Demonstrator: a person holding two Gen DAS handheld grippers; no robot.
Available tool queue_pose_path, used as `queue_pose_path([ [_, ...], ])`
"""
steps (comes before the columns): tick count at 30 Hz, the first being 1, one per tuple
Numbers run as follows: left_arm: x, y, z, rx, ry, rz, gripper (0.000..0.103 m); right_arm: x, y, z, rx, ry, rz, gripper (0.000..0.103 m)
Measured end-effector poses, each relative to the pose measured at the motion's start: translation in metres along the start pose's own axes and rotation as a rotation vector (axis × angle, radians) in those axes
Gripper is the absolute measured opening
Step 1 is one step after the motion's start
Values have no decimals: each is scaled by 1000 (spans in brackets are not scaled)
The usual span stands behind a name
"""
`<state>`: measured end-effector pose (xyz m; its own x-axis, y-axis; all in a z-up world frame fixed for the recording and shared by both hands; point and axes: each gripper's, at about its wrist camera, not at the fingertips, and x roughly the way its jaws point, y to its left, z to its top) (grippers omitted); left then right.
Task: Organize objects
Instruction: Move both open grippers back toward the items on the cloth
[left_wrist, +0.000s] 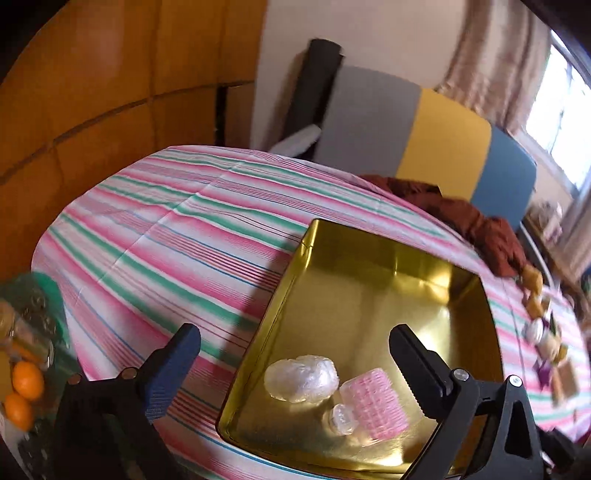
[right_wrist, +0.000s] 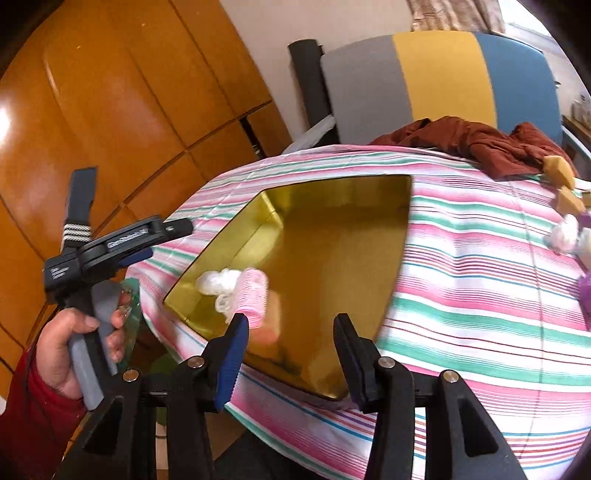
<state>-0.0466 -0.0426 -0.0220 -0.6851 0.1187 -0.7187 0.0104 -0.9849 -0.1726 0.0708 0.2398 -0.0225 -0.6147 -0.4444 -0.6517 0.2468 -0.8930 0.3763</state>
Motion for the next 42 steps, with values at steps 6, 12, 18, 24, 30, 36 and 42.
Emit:
queue_pose_path([
  [6, -10, -10, -8, -78, 3, -69, 103, -17, -15, 4, 31, -44, -24, 49],
  [12, -21, -39, -17, -81, -15, -183, 103, -37, -34, 4, 41, -81, -78, 49],
  [18, -27, -83, -28, 30, 10, -240, 103, -52, -66, -5, 69, -84, -157, 49],
  [24, -33, -121, -41, 98, 40, -297, 103, -66, -101, -20, 88, -69, -230, 49],
  [30, -39, -151, -51, 134, 52, -348, 103, -82, -137, -32, 88, -61, -332, 50],
  [36, -41, -188, -67, 189, 85, -401, 103, -110, -193, -48, 89, -76, -505, 60],
  [42, -39, -225, -86, 248, 135, -444, 103, -136, -266, -47, 153, -97, -634, 60],
])
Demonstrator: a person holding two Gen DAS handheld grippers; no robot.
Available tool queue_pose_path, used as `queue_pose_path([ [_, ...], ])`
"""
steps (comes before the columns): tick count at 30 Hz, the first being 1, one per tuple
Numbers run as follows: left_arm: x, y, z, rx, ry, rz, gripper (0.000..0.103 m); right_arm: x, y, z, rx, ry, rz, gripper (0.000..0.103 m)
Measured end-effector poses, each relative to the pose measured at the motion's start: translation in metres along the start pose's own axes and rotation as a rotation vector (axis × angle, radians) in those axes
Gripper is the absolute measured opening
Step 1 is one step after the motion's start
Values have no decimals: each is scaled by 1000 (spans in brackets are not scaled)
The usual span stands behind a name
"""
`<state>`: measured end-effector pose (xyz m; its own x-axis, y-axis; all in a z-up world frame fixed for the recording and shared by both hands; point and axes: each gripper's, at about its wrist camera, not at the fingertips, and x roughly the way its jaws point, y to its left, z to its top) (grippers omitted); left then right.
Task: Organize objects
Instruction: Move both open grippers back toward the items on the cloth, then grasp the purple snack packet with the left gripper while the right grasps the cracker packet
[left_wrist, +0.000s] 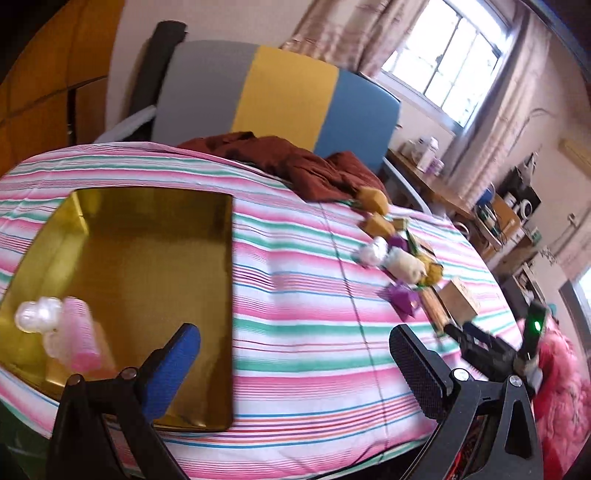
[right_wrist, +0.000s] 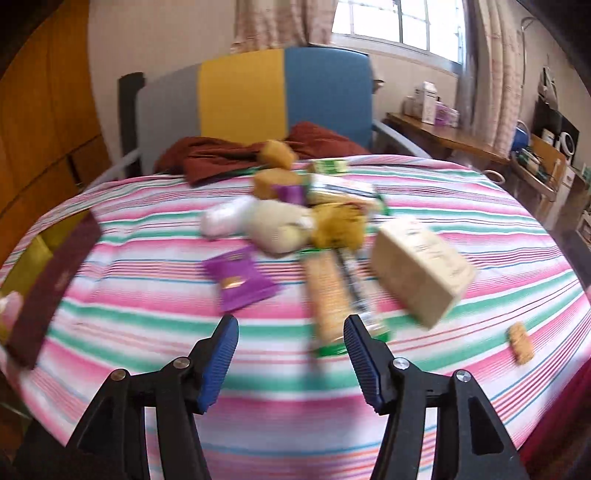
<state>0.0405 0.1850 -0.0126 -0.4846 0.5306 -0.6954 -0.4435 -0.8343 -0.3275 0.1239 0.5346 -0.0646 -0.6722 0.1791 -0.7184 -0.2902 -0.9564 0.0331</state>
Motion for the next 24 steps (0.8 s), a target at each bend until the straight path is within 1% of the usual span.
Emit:
queue_pose_path([
  [3, 9, -14, -4, 12, 26, -12, 103, 17, -20, 10, 10, 16, -27, 60],
  [5, 16, -22, -6, 16, 47, -28, 103, 30, -25, 14, -3, 34, -13, 60],
  [6, 20, -29, -7, 20, 60, -38, 103, 36, -26, 16, -14, 42, -21, 60],
  [8, 27, -37, -8, 34, 72, -37, 103, 49, -29, 20, -26, 57, -13, 60],
  [10, 35, -47, -7, 55, 93, -42, 103, 58, -32, 20, -15, 73, -26, 60],
  [12, 43, -55, -6, 62, 92, -32, 103, 63, -33, 18, -4, 75, 23, 60],
  [14, 53, -63, -4, 63, 109, -31, 103, 66, -32, 14, -3, 74, -3, 59],
  [15, 58, -67, -3, 60, 112, -29, 103, 68, -32, 11, 1, 73, 3, 54],
  [17, 69, -75, -1, 62, 121, -23, 103, 66, -32, 8, 2, 51, -10, 49],
  [24, 122, -114, 4, 84, 160, 1, 103, 62, -33, 1, 17, 8, -58, 49],
])
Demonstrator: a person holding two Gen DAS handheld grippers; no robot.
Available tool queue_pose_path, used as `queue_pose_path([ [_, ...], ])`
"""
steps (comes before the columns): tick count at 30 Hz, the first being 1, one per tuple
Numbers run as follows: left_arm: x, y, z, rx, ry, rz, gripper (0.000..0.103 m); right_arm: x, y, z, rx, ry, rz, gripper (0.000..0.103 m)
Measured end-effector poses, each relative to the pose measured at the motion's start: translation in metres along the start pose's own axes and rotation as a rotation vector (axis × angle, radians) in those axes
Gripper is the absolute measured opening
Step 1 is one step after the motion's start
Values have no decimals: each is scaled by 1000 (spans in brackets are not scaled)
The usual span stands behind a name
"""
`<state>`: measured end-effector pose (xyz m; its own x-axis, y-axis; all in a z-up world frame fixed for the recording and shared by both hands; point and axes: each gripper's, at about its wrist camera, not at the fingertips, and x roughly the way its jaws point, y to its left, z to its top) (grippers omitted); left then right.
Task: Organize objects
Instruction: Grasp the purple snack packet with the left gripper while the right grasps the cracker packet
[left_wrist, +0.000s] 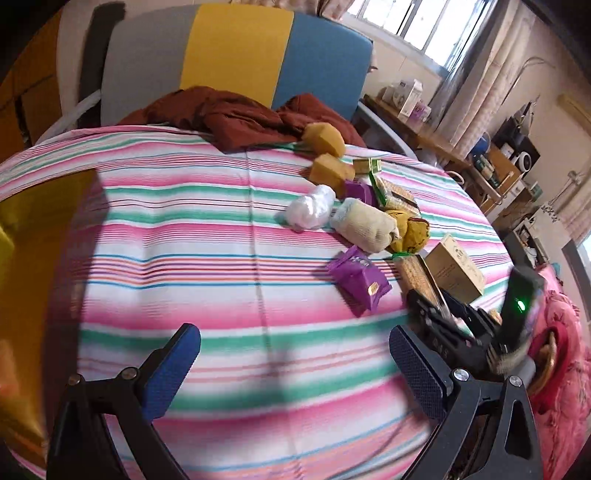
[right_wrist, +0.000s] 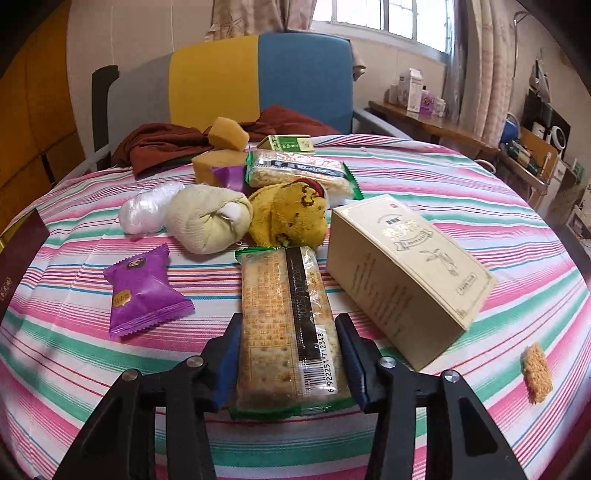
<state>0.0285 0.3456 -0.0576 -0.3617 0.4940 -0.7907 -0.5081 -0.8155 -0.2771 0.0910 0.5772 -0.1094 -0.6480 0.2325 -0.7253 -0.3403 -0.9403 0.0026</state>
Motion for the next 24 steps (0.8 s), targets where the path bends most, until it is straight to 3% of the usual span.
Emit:
queue_pose_path([
  [5, 39, -23, 13, -16, 67, -25, 102, -2, -5, -3, 31, -21, -9, 49],
  [13, 72, -46, 29, -61, 105, -16, 98, -2, -9, -6, 61, -36, 0, 49],
  [18, 96, -51, 31, -90, 140, -15, 80, -3, -12, -7, 75, -42, 6, 49],
  [22, 102, -61, 32, 18, 87, 45, 66, -2, -11, -7, 77, -45, 4, 49],
  [24, 101, -59, 31, 42, 63, 41, 64, -2, -11, -7, 77, -47, 4, 49],
])
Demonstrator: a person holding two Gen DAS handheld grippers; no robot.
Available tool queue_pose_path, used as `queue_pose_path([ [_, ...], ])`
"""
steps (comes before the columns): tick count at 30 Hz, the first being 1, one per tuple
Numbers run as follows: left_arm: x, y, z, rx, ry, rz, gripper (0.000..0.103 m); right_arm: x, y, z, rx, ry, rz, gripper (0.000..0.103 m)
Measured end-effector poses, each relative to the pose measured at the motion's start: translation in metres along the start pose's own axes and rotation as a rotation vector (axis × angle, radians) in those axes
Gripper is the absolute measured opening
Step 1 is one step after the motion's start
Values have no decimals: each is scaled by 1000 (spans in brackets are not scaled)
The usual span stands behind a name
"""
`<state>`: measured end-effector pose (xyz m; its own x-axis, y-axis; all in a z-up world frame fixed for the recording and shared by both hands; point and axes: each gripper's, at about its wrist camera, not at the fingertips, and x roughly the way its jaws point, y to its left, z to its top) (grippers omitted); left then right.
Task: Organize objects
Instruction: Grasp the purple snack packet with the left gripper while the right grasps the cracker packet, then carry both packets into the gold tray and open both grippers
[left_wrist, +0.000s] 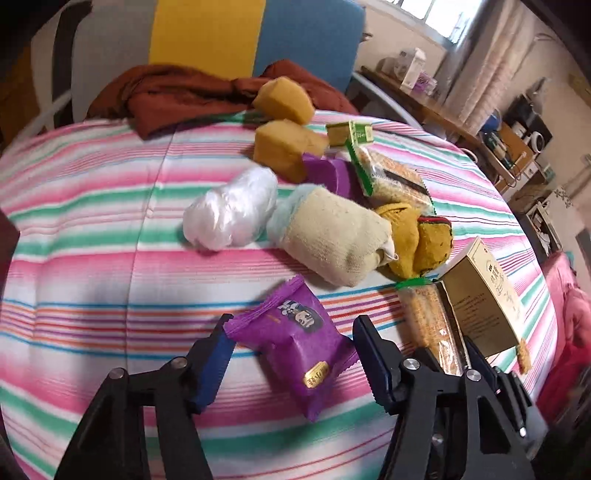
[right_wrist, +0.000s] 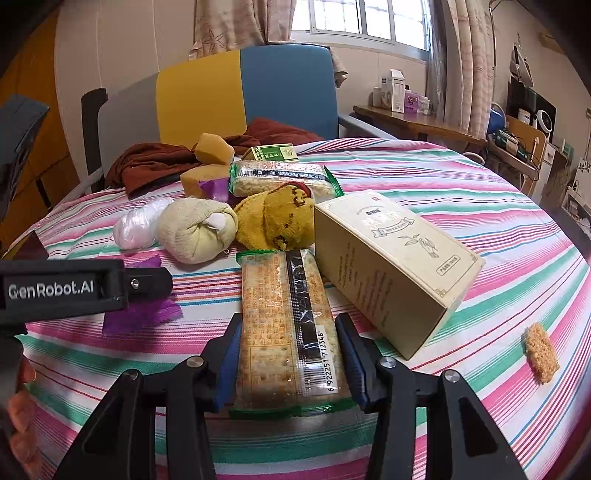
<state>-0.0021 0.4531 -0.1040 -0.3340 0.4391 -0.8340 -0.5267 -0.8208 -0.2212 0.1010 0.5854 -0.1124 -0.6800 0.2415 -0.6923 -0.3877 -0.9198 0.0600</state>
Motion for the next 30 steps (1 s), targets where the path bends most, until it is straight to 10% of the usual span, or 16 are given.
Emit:
queue_pose_path([
  [13, -27, 57, -27, 23, -166, -13, 60, -8, 5, -3, -27, -47, -20, 49],
  [30, -75, 96, -60, -18, -167, -144, 59, -54, 66, -15, -127, -58, 85, 48],
])
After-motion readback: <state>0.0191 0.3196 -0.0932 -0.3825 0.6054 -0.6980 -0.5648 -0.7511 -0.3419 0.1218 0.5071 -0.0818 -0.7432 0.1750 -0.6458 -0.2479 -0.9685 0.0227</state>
